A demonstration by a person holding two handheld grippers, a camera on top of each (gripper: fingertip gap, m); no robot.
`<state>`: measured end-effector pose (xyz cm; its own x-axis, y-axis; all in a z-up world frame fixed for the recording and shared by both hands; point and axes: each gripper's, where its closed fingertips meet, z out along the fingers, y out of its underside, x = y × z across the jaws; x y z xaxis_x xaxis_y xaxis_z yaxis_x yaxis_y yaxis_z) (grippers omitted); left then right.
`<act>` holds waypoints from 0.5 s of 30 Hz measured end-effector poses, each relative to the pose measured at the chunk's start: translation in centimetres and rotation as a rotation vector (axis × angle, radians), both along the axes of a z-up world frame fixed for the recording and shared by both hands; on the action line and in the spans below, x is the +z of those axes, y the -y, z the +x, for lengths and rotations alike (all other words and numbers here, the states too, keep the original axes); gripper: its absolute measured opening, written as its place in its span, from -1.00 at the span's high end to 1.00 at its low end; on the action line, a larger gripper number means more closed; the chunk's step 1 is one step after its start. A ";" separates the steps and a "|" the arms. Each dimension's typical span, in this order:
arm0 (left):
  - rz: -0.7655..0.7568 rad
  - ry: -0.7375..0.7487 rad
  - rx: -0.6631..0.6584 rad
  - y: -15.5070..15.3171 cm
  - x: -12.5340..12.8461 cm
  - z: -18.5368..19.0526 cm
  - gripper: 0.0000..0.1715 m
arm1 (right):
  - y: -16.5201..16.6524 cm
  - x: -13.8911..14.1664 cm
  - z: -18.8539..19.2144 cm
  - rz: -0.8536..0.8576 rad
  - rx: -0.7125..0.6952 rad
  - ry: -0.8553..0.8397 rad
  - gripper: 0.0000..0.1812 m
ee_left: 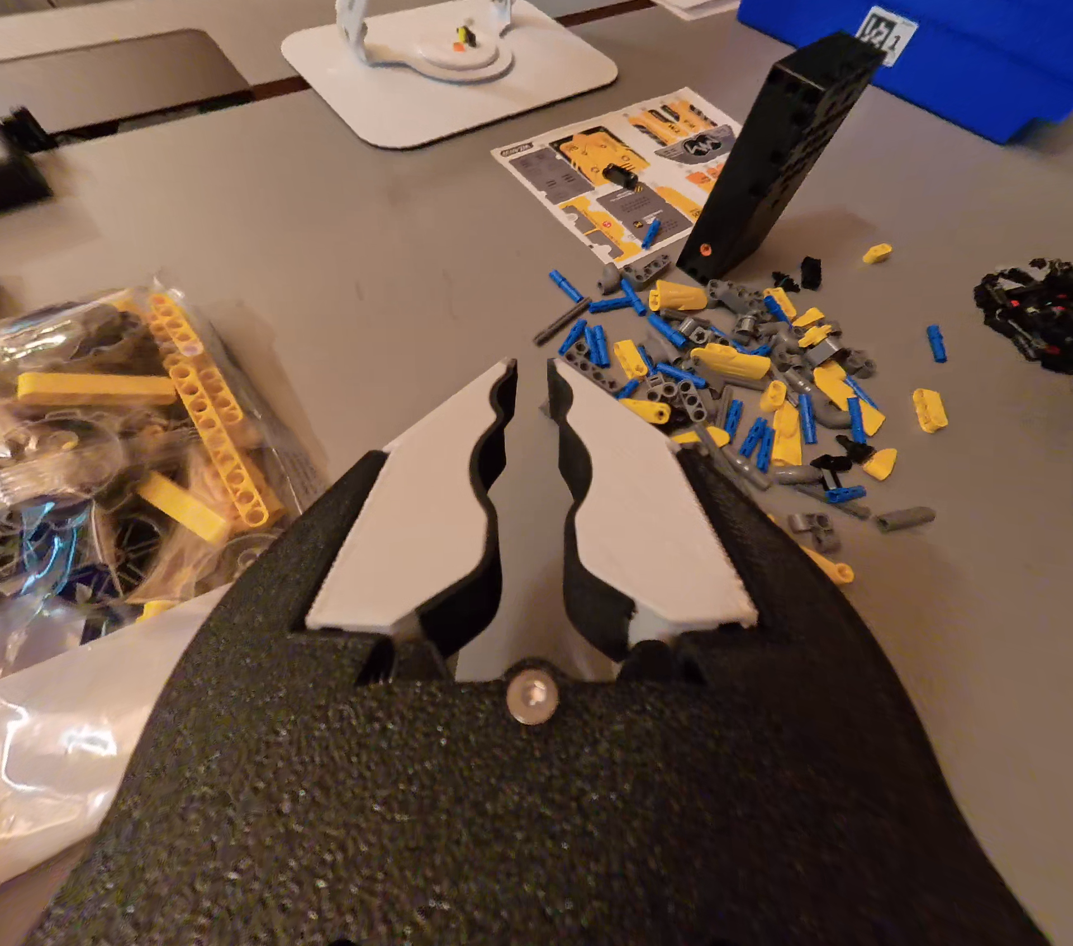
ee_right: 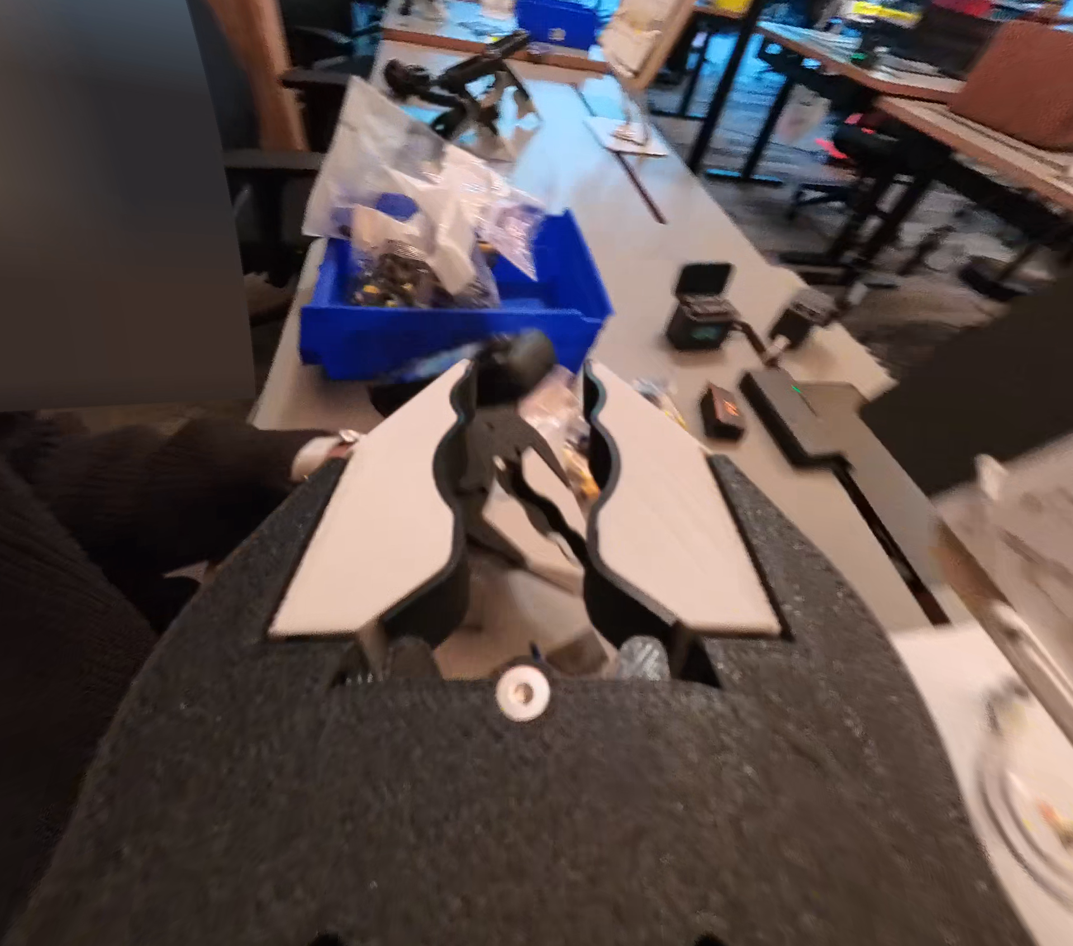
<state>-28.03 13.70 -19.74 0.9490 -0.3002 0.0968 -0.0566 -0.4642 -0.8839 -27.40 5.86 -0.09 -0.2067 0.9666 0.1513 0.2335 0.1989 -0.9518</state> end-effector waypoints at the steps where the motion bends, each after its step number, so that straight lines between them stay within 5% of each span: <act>1: -0.007 0.013 0.000 0.1 0.0 0.0 0.89 | 1.5 0.0 -1.8 0.010 0.043 0.011 0.61; 6: 0.005 0.056 -0.004 1.0 0.3 0.0 0.89 | 8.0 -1.2 -8.7 0.097 0.219 0.127 0.61; 15: -0.102 0.129 0.098 1.2 -1.2 -2.3 0.89 | 11.6 -3.0 -17.5 0.253 0.343 0.263 0.60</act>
